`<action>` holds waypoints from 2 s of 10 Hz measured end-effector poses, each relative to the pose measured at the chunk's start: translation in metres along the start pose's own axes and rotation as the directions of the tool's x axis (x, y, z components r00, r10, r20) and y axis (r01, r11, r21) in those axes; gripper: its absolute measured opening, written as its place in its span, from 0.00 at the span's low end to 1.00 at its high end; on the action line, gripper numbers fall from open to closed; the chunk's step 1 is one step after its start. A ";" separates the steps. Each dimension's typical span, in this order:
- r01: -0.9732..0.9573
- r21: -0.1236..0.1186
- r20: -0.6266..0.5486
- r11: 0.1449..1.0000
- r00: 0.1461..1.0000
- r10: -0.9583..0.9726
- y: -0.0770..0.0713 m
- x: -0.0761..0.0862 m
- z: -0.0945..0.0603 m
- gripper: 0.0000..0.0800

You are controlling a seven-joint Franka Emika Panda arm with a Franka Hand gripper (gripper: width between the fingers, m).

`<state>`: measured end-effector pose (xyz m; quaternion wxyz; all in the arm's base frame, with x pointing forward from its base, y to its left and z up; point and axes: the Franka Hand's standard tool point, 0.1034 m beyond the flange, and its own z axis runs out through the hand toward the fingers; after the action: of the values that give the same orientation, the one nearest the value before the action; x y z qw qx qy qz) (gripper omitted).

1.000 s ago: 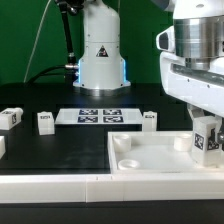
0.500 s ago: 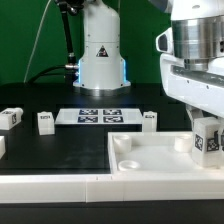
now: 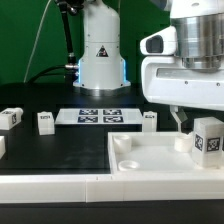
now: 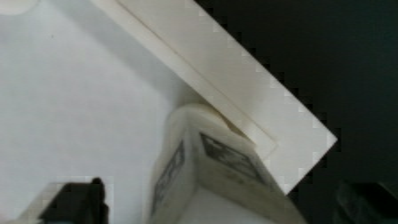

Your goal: Assemble one leg

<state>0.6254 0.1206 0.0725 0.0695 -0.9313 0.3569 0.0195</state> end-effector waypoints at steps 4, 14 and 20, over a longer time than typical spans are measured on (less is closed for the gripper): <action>0.423 -0.010 -0.002 0.906 0.906 -0.423 0.001 0.001 0.001 0.81; 0.743 -0.042 0.006 0.668 0.669 -0.743 0.004 0.003 0.001 0.36; 0.130 0.013 -0.036 0.991 0.991 -0.130 0.006 0.003 0.001 0.36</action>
Offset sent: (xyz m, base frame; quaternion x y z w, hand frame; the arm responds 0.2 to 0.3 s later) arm 0.0041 -0.0003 0.0004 -0.0091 0.0047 -0.2758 0.9612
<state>0.6236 0.1140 0.0706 0.0716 -0.9523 0.2967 -0.0041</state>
